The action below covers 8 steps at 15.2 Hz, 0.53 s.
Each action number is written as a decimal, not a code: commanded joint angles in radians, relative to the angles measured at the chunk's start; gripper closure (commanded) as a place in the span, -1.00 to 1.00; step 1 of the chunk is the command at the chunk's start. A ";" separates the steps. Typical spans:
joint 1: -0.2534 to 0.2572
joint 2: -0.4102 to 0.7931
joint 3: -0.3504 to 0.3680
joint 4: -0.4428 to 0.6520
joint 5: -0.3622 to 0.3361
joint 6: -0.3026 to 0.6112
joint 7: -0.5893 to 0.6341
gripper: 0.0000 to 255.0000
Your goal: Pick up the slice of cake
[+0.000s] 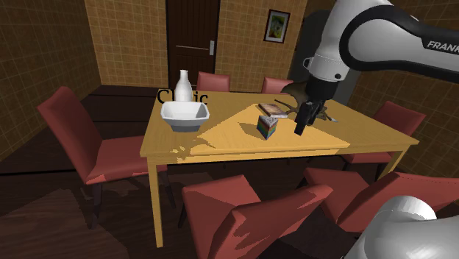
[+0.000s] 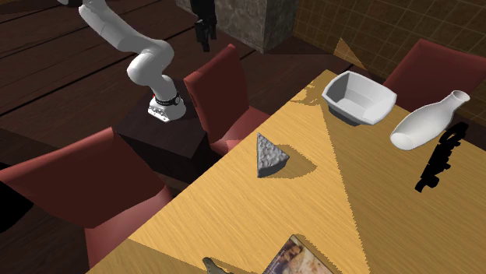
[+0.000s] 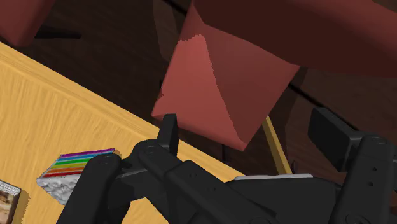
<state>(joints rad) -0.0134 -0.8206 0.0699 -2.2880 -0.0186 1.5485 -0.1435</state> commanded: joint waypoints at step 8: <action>-0.078 0.240 -0.011 0.080 -0.008 0.148 0.115 -1.00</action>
<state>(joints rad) -0.0812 -0.6233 0.0582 -2.2212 -0.0261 1.6690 -0.0489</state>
